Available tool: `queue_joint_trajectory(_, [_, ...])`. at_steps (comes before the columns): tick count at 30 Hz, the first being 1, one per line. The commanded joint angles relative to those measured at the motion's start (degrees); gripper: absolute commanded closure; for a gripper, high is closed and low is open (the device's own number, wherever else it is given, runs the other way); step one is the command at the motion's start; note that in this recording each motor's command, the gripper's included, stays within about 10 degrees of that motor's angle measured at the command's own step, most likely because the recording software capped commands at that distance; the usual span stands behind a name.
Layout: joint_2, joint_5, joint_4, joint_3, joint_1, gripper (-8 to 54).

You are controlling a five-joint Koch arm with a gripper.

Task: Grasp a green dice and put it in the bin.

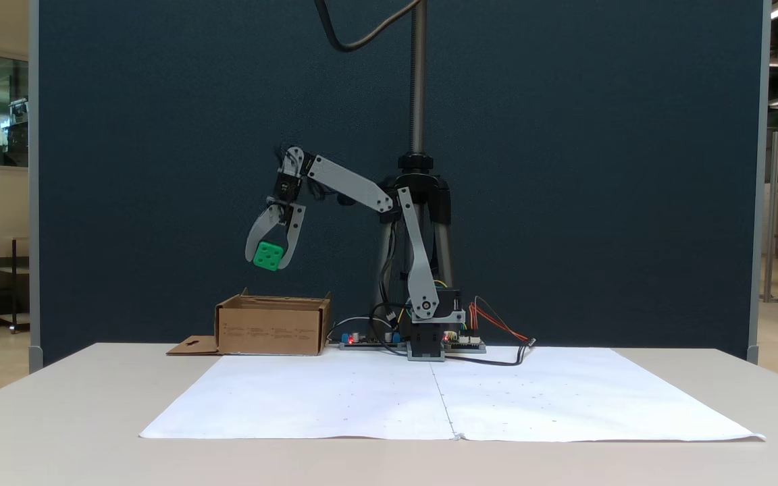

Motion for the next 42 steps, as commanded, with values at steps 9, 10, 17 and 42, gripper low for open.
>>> queue_joint_trajectory(9, [-6.1, -6.3, -2.3, -2.9, 9.8, 33.7])
queue_joint_trajectory(10, [-6.2, -6.2, -2.0, -2.9, 9.9, 33.7])
queue_joint_trajectory(17, [-8.3, -5.6, -2.0, -1.9, 9.1, 3.2])
queue_joint_trajectory(42, [9.1, 17.6, -20.5, -2.6, -49.8, 2.1])
